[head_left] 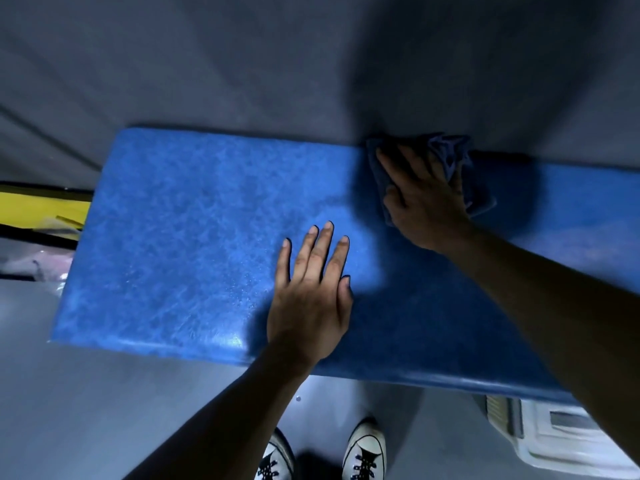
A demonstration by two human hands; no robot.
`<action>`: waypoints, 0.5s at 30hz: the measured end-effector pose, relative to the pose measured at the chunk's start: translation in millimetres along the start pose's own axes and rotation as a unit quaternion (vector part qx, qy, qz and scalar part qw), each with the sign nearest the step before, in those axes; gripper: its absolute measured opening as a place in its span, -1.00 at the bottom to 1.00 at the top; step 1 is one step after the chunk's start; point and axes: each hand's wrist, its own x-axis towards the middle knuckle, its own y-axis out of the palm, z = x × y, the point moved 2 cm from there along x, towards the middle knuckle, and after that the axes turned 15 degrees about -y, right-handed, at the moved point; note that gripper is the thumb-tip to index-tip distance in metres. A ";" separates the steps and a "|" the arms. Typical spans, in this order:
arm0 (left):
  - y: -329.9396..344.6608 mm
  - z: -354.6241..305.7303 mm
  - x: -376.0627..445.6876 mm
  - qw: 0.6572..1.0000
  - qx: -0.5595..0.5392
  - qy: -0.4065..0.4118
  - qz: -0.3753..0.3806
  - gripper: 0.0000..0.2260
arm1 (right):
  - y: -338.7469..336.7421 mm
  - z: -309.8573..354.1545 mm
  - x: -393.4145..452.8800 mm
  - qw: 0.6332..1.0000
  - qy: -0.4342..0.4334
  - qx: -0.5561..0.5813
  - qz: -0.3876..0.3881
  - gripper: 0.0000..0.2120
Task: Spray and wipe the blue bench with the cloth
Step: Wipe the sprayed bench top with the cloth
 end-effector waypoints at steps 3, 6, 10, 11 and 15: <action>-1.4 1.1 0.4 1.000 -0.016 -0.002 0.009 -0.52 | 5.1 9.2 -6.6 1.000 0.018 -0.013 -0.010 -0.40; -0.5 1.1 2.4 0.999 -0.026 0.003 0.019 -0.51 | 13.2 29.2 -27.4 0.999 0.036 -0.022 -0.026 -0.39; 0.7 4.3 2.7 0.998 -0.058 0.013 0.022 -0.48 | 25.3 76.1 -74.5 0.999 0.039 -0.034 -0.013 -0.37; 1.0 5.9 3.0 0.997 -0.070 0.012 0.024 -0.46 | 28.9 90.8 -85.7 0.999 0.041 -0.025 -0.008 -0.36; -3.0 16.0 6.8 0.989 -0.130 0.024 0.058 -0.40 | 42.5 142.1 -117.2 0.996 0.093 0.010 -0.009 -0.34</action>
